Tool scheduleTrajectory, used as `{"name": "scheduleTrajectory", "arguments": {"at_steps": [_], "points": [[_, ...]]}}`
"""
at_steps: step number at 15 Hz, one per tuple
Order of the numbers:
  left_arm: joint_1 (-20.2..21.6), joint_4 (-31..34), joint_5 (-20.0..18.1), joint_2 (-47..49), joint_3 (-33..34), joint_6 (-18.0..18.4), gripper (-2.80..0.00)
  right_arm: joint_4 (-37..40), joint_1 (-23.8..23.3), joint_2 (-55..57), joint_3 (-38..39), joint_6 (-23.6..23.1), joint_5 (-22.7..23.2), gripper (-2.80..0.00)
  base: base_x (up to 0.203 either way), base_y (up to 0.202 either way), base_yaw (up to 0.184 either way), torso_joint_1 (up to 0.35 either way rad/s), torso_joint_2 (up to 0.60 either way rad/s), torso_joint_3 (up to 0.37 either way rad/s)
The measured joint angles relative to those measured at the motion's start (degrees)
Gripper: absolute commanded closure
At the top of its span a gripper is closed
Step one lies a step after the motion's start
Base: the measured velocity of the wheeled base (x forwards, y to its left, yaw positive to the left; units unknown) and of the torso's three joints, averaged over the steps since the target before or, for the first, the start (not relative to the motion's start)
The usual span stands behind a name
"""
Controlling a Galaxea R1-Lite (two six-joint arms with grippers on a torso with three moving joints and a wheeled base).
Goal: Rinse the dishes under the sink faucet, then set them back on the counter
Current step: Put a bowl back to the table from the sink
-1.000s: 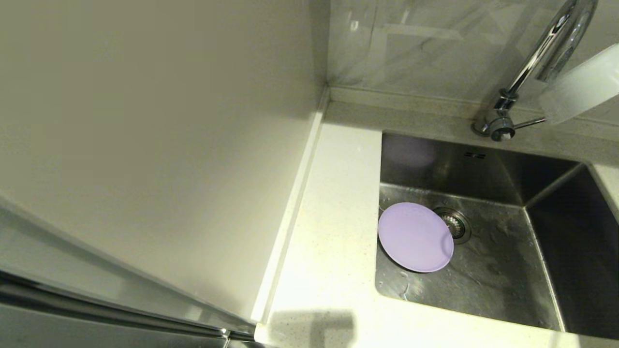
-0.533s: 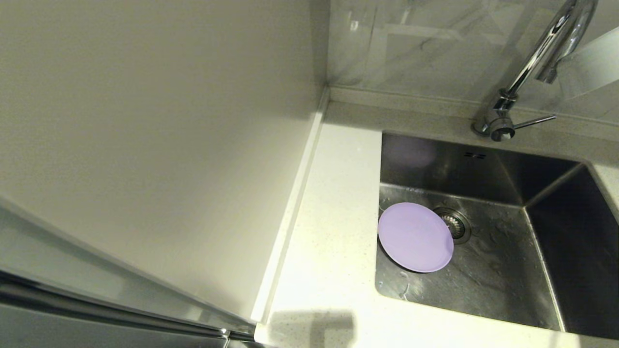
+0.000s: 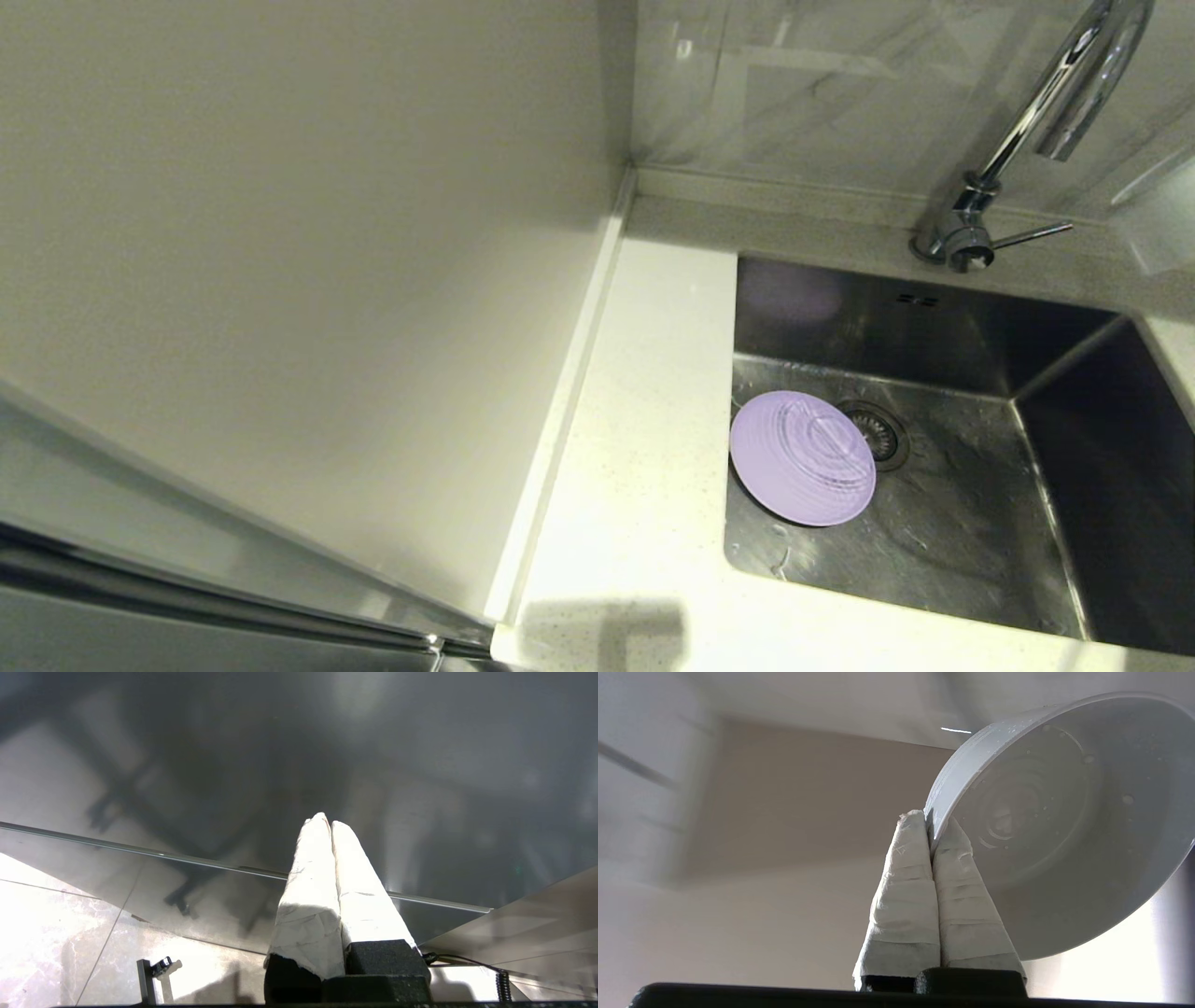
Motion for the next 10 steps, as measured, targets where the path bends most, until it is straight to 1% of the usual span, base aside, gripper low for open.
{"name": "scheduleTrajectory", "arguments": {"at_steps": [2, 3, 5, 7, 8, 9, 10], "points": [[0.00, 0.00, 0.00, 0.00, 0.00, 0.00, 0.00, 4.44, -4.61, -0.68, 3.21, -14.00, 6.48, 0.00, 0.000, 0.000, 0.000, 0.000, 0.00, 0.000], [0.00, 0.00, 0.00, 0.00, 0.00, -0.04, 0.00, 8.35, -6.66, -1.15, 4.20, -21.92, 8.77, 0.00, 0.000, 0.000, 0.000, 0.000, 0.00, 0.000], [0.00, 0.00, 0.00, 0.00, 0.00, 0.02, 0.00, 17.79, -9.47, -2.14, 5.21, -38.09, 10.54, 0.00, 0.000, 0.000, 0.000, 0.000, 0.00, 0.000], [0.00, 0.00, 0.00, 0.00, 0.00, 0.03, 0.00, 29.15, -11.12, -3.16, 5.60, -56.04, 10.17, 0.00, 0.000, 0.000, 0.000, 0.000, 0.00, 0.000], [0.00, 0.00, 0.00, 0.00, 0.00, 0.01, 0.00, 34.90, -11.55, -3.60, 5.66, -65.16, 8.71, 0.00, 0.000, 0.000, 0.000, 0.000, 0.00, 0.000], [0.00, 0.00, 0.00, 0.00, 0.00, -0.02, 0.00, 40.89, -11.72, -3.91, 5.66, -74.70, 6.16, 0.00, 0.000, 0.000, 0.000, 0.000, 0.00, 0.000], [0.00, 0.00, 0.00, 0.00, 0.00, 0.00, 0.00, 46.99, -11.47, -4.02, 5.54, -84.59, 2.46, 0.00, 0.000, 0.000, 0.000, 0.000, 0.00, 0.000]]}}
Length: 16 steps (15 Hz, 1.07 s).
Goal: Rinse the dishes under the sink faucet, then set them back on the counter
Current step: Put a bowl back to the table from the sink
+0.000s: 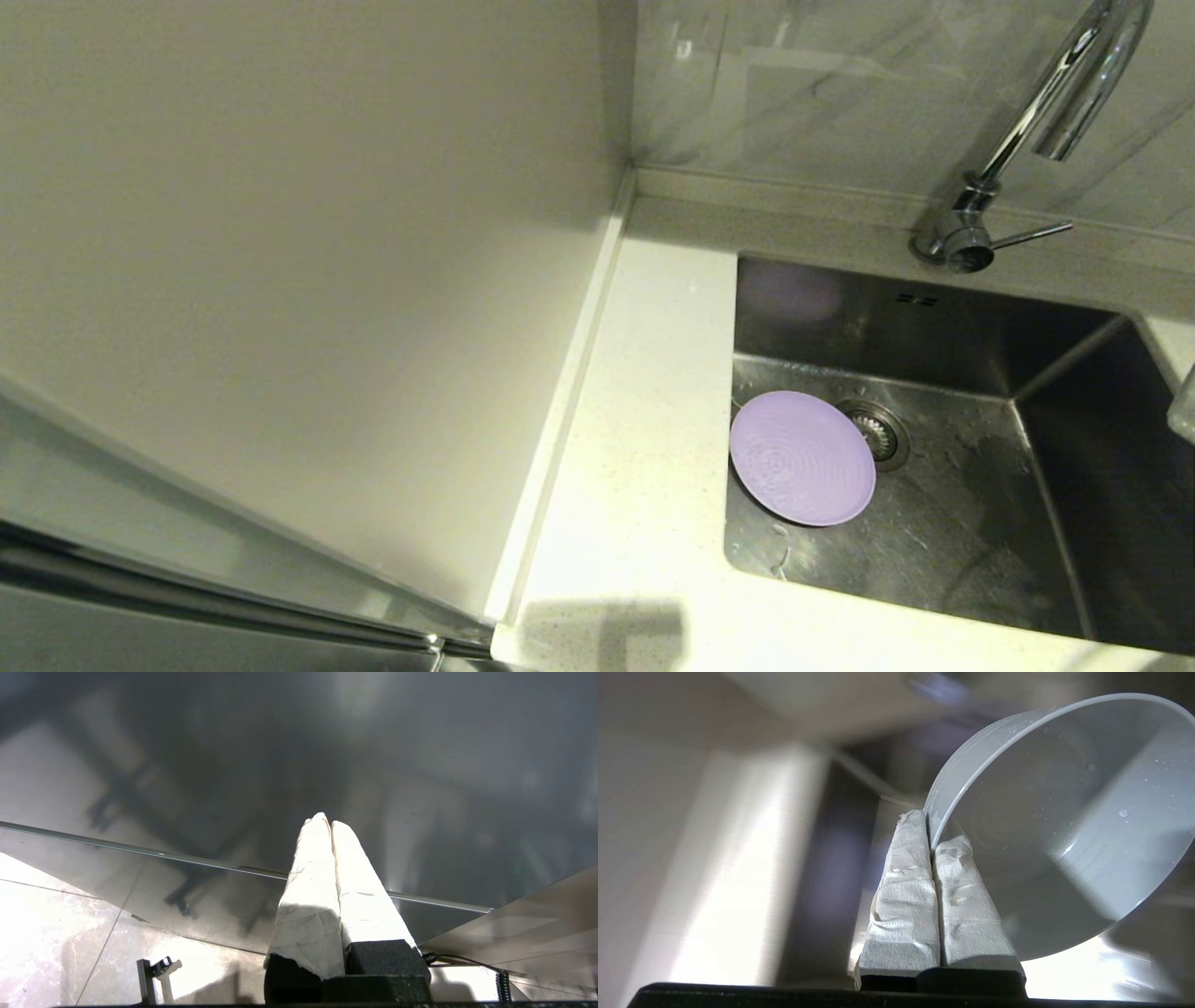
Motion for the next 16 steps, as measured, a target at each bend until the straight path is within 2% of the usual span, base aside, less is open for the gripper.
{"name": "scheduleTrajectory", "arguments": {"at_steps": [3, 4, 6, 7, 10, 16], "points": [[0.00, 0.02, 0.00, 0.00, 0.00, 0.02, 0.00, 14.51, 2.54, 1.52, -1.93, -27.88, -14.90, 0.00, 0.000, 0.000, 0.000, 0.000, 0.00, 0.000], [0.00, 0.02, 0.00, 0.00, 0.00, 0.04, 0.00, 16.17, 3.28, 2.38, -2.76, -34.80, -18.05, 0.00, 0.000, 0.000, 0.000, 0.000, 0.00, 0.000], [0.00, 0.00, 0.00, 0.00, 0.00, 0.00, 0.00, 13.38, 3.92, 3.86, -3.63, -45.04, -22.48, 0.00, 0.000, 0.000, 0.000, 0.000, 0.00, 0.000], [0.00, 0.02, 0.00, 0.00, 0.00, 0.02, 0.00, 10.68, 4.48, 4.58, -3.73, -47.72, -25.17, 0.00, 0.000, 0.000, 0.000, 0.000, 0.00, 0.000], [0.00, 0.00, 0.00, 0.00, 0.00, 0.00, 0.00, 8.14, 5.88, 6.93, -5.78, -48.65, -31.73, 0.00, 0.000, 0.000, 0.000, 0.000, 0.00, 0.000], [0.00, 0.00, 0.00, 0.00, 0.00, 0.02, 0.00, 15.07, 6.22, 14.96, -14.65, -48.62, -40.37, 0.00, 0.000, 0.000, 0.000, 0.000, 0.00, 0.000]]}}
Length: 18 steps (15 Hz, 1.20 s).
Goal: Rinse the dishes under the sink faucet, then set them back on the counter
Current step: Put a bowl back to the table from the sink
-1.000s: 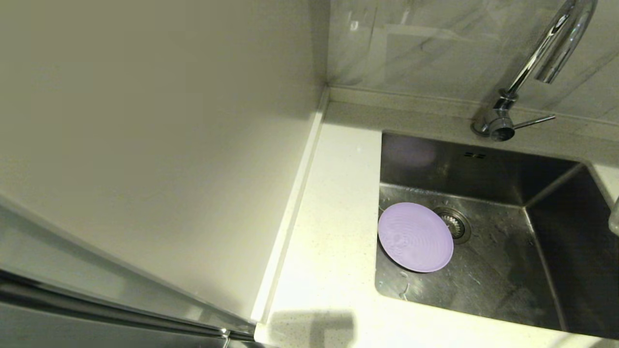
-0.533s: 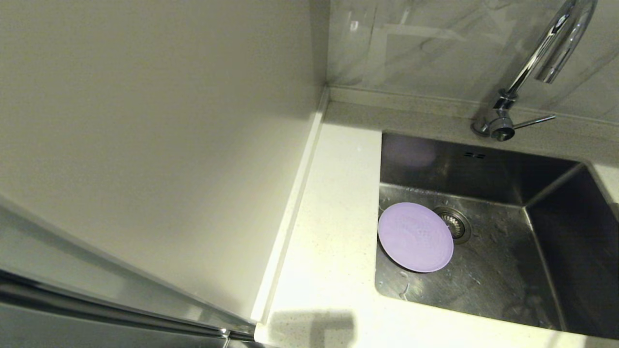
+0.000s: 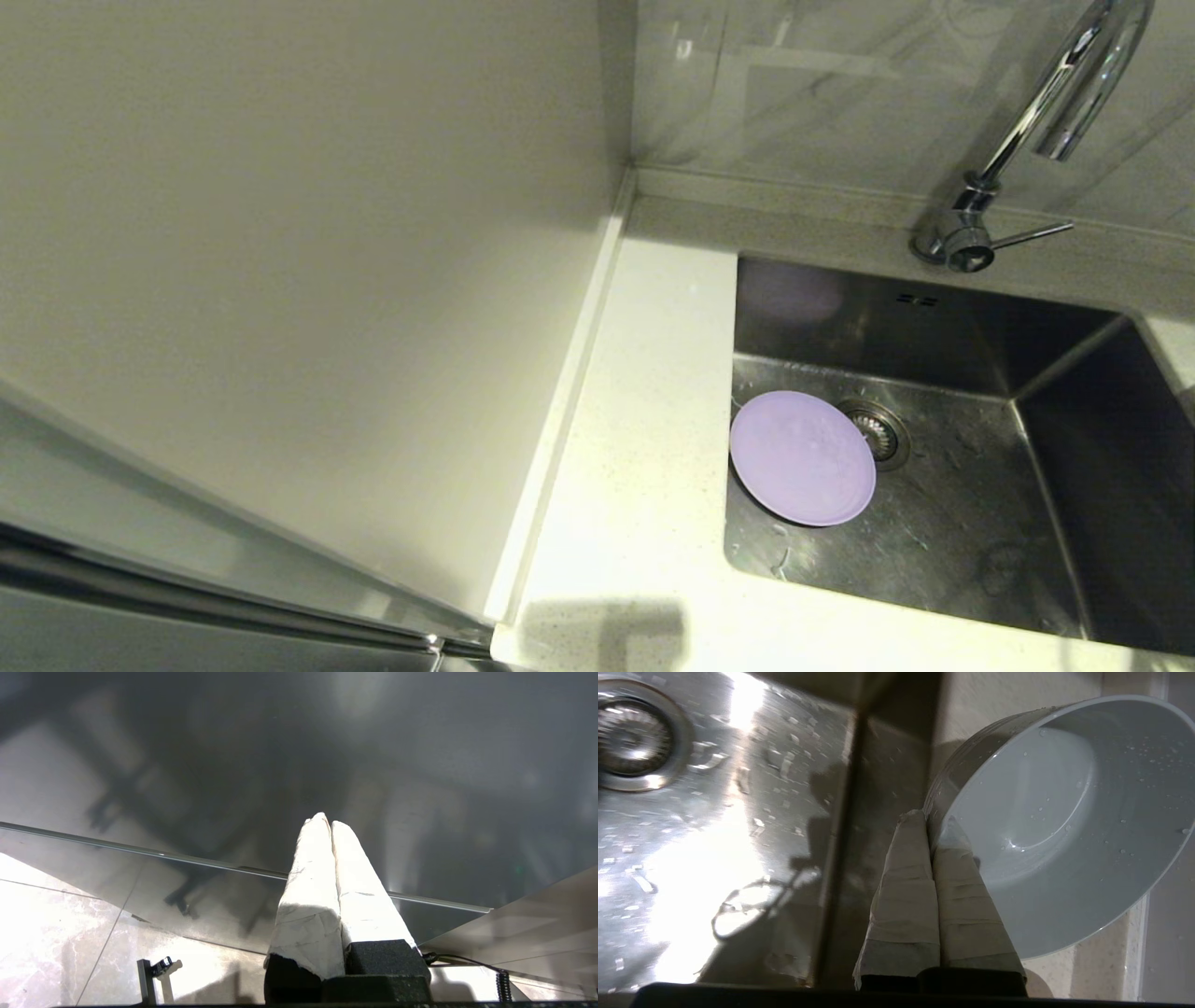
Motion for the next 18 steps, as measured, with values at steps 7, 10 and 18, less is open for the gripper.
{"name": "scheduleTrajectory", "arguments": {"at_steps": [7, 10, 18], "points": [[0.00, 0.02, 0.00, 0.00, 0.00, -0.02, 0.00, 0.38, -1.10, 11.23, -9.89, 0.41, -5.03, 0.00, 0.000, 0.000, 0.000, 0.000, 0.00, 0.000], [0.00, 0.00, 0.00, 0.00, 0.00, -0.02, 0.00, 0.32, -1.98, 13.33, -10.95, 0.44, -5.87, 0.00, 0.000, 0.000, 0.000, 0.000, 0.00, 0.000], [0.00, 0.02, 0.00, 0.00, 0.00, -0.02, 0.00, 0.04, -2.21, 12.22, -9.37, 0.35, -5.81, 0.00, 0.000, 0.000, 0.000, 0.000, 0.00, 0.000]]}}
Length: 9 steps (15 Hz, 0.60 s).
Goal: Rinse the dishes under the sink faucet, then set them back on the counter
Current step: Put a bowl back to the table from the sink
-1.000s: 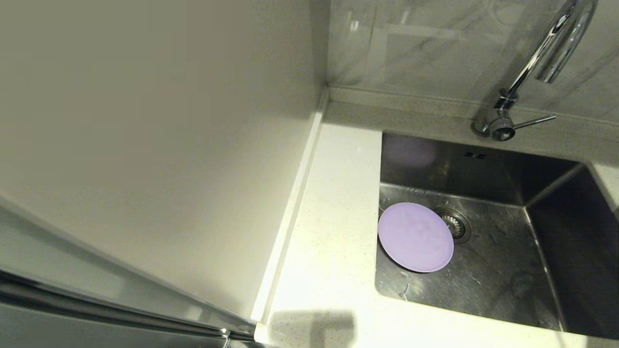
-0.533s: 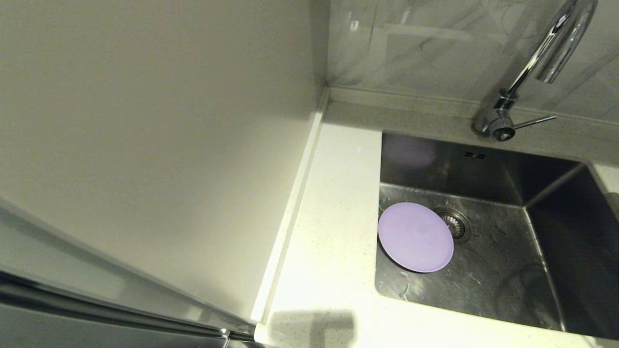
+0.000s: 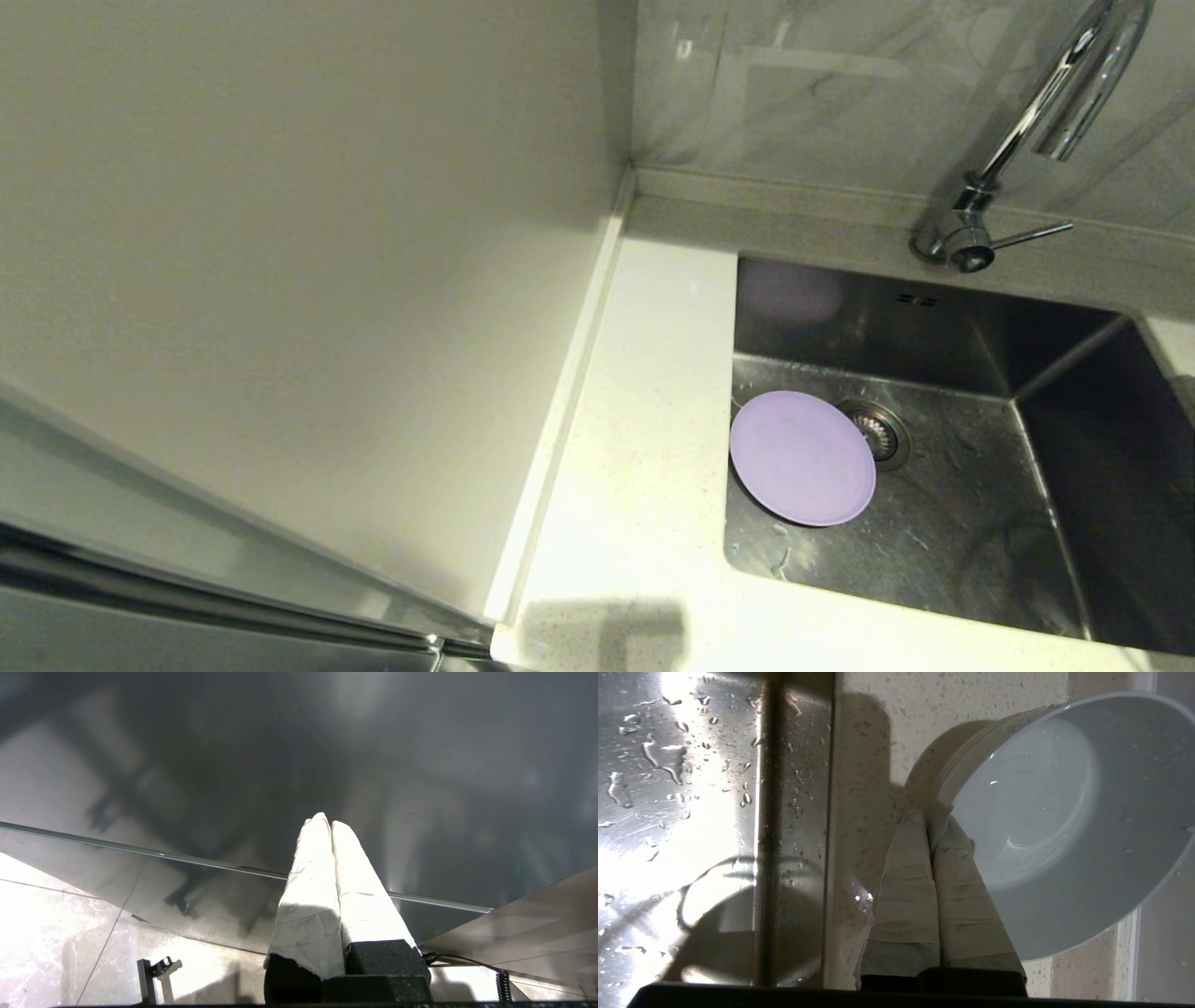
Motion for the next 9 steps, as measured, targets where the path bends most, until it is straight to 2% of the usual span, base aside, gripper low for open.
{"name": "scheduleTrajectory", "arguments": {"at_steps": [1, 2, 9], "points": [[0.00, 0.00, 0.00, 0.00, 0.00, 0.00, 0.00, 0.00, 0.00, -0.51, 0.46, 0.03, -0.02, 0.00, 0.000, 0.000, 0.000, 0.000, 0.00, 0.000], [0.00, 0.00, 0.00, 0.00, 0.00, 0.00, 0.00, -0.02, 0.00, -0.99, 0.98, -0.03, -0.02, -2.80, 0.000, 0.000, 0.000, 0.000, 0.00, 0.000], [0.00, -0.02, 0.00, 0.00, 0.00, 0.01, 0.00, -0.05, 0.06, -3.57, 3.50, -0.35, -1.43, -2.80, 0.000, 0.000, 0.000, 0.000, 0.00, 0.000]]}}
